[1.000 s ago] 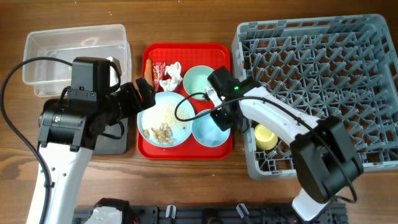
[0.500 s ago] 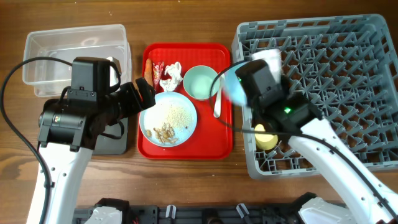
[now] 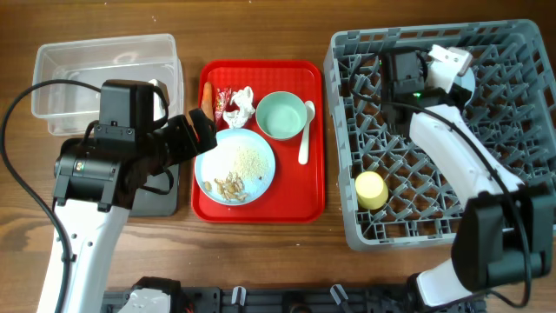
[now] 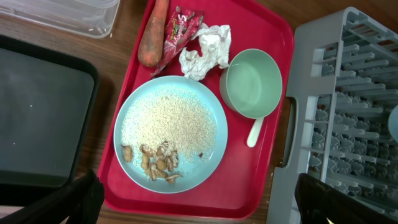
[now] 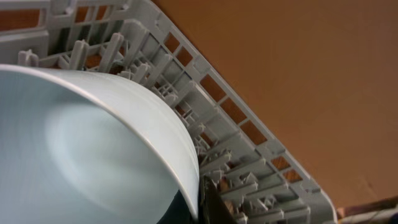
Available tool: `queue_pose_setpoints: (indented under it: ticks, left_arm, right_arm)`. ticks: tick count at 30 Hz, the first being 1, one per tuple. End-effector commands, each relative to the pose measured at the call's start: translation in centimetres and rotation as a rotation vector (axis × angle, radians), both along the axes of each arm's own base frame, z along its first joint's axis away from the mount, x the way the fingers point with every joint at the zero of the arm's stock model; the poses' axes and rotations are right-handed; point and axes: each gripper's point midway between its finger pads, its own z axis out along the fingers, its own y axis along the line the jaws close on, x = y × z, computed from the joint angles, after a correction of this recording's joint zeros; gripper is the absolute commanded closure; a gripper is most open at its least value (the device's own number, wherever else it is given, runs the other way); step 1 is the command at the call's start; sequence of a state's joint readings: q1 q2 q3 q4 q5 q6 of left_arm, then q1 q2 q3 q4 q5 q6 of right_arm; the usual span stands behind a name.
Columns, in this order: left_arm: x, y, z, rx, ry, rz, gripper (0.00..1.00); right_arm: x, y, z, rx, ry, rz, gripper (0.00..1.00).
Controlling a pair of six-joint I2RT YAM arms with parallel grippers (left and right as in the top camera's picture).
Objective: Sort waste into correct bins and load items into the dishwasher rack
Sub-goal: 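Place the light-blue bowl upside down in the rack's back, then grasp the light-green bowl on the tray with the right gripper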
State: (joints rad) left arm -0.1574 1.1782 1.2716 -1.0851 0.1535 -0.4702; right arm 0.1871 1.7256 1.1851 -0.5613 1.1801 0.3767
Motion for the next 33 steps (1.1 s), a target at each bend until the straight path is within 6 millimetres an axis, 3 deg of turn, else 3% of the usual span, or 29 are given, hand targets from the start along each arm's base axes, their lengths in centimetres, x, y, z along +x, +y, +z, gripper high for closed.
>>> queue_pose_setpoints:
  ticks: [1,5,7,9,13,16,18,20,22,30,33]
  left_arm:
    - [0.1,0.1,0.2,0.003,-0.004,0.011,0.00]
    - [0.1,0.1,0.2,0.003,-0.004,0.011,0.00]
    - [0.1,0.1,0.2,0.003,-0.004,0.011,0.00]
    - [0.1,0.1,0.2,0.003,-0.004,0.011,0.00]
    - [0.1,0.1,0.2,0.003,-0.004,0.011,0.00]
    - [0.1,0.1,0.2,0.003,-0.004,0.011,0.00]
    - [0.1,0.1,0.2,0.003,-0.004,0.011,0.00]
    - [0.1,0.1,0.2,0.003,-0.004,0.011,0.00]
    - [0.1,0.1,0.2,0.003,-0.004,0.011,0.00]
    - [0.1,0.1,0.2,0.003,-0.004,0.011,0.00]
    - [0.1,0.1,0.2,0.003,-0.004,0.011,0.00]
  right_arm:
    - [0.5,1.0,-0.9,-0.062,0.095,0.039,0.96]
    - [0.7,3.8,-2.6,0.010,0.143,0.130,0.95]
    - [0.4,4.8,-2.7,0.007,0.172,0.159,0.90]
    - [0.1,6.1,-2.1,0.015,0.179,0.200,0.53]
    - [0.1,9.4,0.4,0.128,0.115,0.300,0.49]
    - [0.5,15.9,1.4,0.381,0.086,0.523,0.50]
    - [0.3,23.2,1.0,0.606,0.158,0.830,0.51]
    - [-0.8,29.3,0.8,0.850,0.179,1.025,0.52]
    - [-1.5,32.4,-0.4,1.044,0.188,1.022,0.52]
    - [-0.7,33.2,-11.1,1.226,0.270,0.637,0.48]
    - [-1.4,33.5,-13.9,1.276,0.316,0.545,0.47]
